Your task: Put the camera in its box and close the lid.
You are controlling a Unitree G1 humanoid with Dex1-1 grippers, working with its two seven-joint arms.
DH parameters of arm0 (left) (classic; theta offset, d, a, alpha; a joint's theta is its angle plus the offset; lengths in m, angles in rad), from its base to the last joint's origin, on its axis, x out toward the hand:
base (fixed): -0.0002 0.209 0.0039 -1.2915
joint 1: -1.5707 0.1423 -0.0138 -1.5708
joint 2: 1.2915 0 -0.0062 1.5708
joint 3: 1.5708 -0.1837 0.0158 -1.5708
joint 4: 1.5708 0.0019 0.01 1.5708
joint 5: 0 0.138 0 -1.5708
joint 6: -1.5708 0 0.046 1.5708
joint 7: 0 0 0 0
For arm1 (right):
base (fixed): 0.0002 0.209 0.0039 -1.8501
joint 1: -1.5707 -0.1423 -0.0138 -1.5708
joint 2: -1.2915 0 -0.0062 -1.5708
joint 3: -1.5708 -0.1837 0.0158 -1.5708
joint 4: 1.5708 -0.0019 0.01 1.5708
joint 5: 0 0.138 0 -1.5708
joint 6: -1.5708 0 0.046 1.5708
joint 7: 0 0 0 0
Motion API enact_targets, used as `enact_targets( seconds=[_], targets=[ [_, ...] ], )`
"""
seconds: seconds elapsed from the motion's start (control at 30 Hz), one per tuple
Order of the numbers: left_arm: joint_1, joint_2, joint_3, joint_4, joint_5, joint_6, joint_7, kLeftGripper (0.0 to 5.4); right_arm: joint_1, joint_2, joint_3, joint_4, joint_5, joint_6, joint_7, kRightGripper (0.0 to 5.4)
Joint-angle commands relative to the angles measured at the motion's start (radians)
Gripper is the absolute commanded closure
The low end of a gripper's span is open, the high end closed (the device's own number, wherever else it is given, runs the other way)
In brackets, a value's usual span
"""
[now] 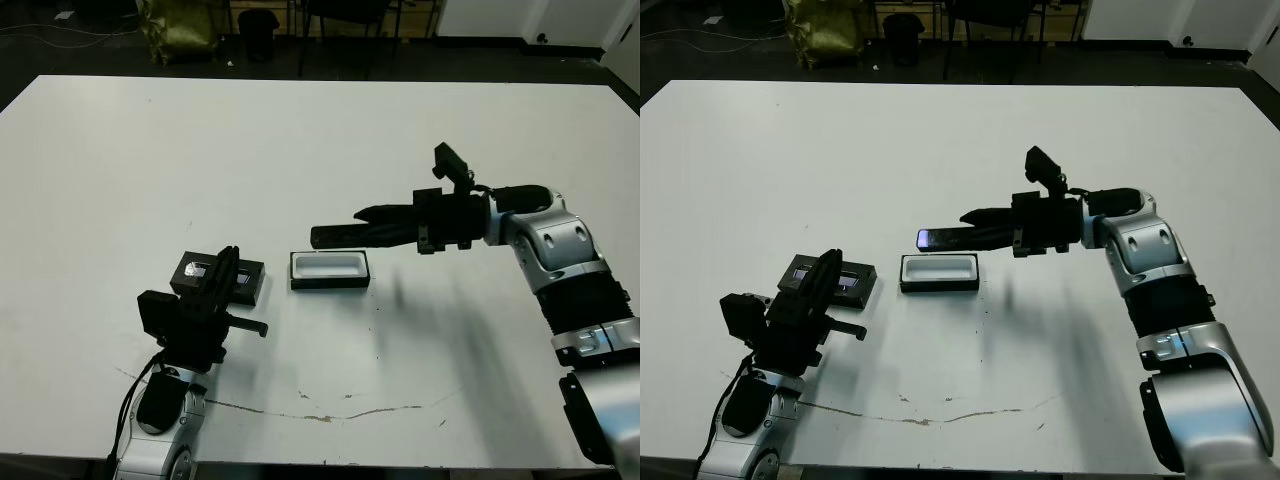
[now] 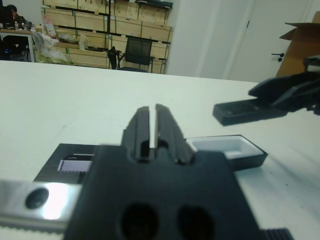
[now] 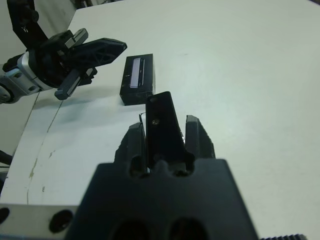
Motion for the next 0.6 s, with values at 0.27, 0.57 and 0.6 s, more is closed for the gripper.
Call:
enact_targets(
  seconds=[0.27, 0.57, 0.6],
  targets=[
    [0.003, 0.008, 0.006, 0.004, 0.015, 0.021, 0.005, 5.4, -0.028, 0.03, 0.028, 0.063, -0.07, -0.036, -0.009, 4.97],
    [0.006, 0.001, 0.001, -0.001, 0.011, 0.031, 0.011, 5.4, -0.02, 0.044, 0.036, 0.082, -0.102, -0.058, -0.004, 4.97],
    [0.006, 0.0, 0.001, 0.002, 0.01, 0.028, 0.01, 5.4, -0.02, 0.044, 0.039, 0.081, -0.105, -0.057, -0.004, 4.97]
  ],
)
